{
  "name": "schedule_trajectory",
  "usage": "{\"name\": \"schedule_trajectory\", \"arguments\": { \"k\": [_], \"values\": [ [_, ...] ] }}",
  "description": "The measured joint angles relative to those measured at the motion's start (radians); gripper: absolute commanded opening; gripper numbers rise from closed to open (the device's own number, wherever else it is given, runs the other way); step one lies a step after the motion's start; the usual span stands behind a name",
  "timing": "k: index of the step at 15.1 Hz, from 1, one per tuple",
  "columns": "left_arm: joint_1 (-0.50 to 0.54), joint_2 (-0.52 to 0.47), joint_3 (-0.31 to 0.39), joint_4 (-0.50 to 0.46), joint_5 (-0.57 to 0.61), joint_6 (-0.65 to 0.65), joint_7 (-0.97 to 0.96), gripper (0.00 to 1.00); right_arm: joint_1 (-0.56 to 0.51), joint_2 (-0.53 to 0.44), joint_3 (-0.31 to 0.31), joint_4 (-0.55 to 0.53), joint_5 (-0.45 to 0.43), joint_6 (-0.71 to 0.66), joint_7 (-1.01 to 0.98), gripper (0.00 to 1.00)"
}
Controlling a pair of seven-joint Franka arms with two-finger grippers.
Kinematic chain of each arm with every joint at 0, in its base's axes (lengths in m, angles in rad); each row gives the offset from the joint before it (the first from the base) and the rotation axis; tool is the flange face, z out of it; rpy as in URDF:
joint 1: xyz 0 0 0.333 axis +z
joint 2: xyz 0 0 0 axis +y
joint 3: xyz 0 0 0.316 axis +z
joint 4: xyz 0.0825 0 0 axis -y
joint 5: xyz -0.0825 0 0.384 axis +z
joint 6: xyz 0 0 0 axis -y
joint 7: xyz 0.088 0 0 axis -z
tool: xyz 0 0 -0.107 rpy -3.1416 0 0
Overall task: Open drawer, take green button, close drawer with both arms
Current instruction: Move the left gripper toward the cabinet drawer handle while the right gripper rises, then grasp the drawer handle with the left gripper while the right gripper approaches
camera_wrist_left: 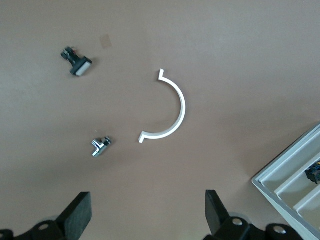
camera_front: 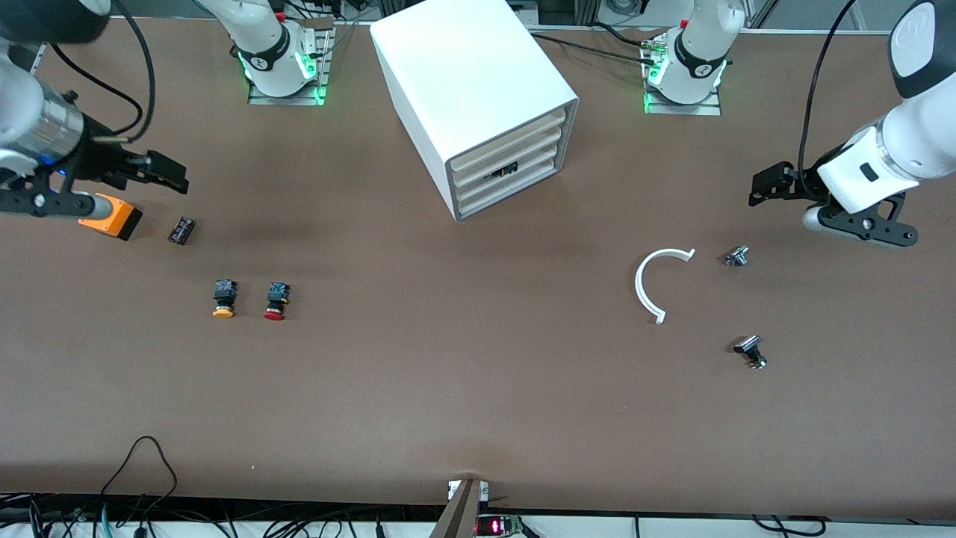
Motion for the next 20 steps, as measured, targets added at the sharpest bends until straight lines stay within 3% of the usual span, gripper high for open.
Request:
{"name": "schedule_trajectory", "arguments": {
  "k": [12, 16, 20],
  "values": [
    [-0.03, 0.047, -0.047, 0.003, -0.358, -0.25, -0.009, 1.0, 0.026, 0.152, 0.004, 0.0, 0.009, 0.027, 0.053, 1.0],
    [-0.032, 0.149, -0.059, -0.037, -0.537, -0.194, 0.161, 1.0, 0.06, 0.185, 0.004, 0.0, 0.011, 0.056, 0.127, 1.0],
    [-0.03, 0.201, -0.061, -0.206, -0.721, -0.017, 0.41, 1.0, 0.087, 0.212, 0.005, 0.0, 0.07, 0.077, 0.183, 1.0]
  ]
}}
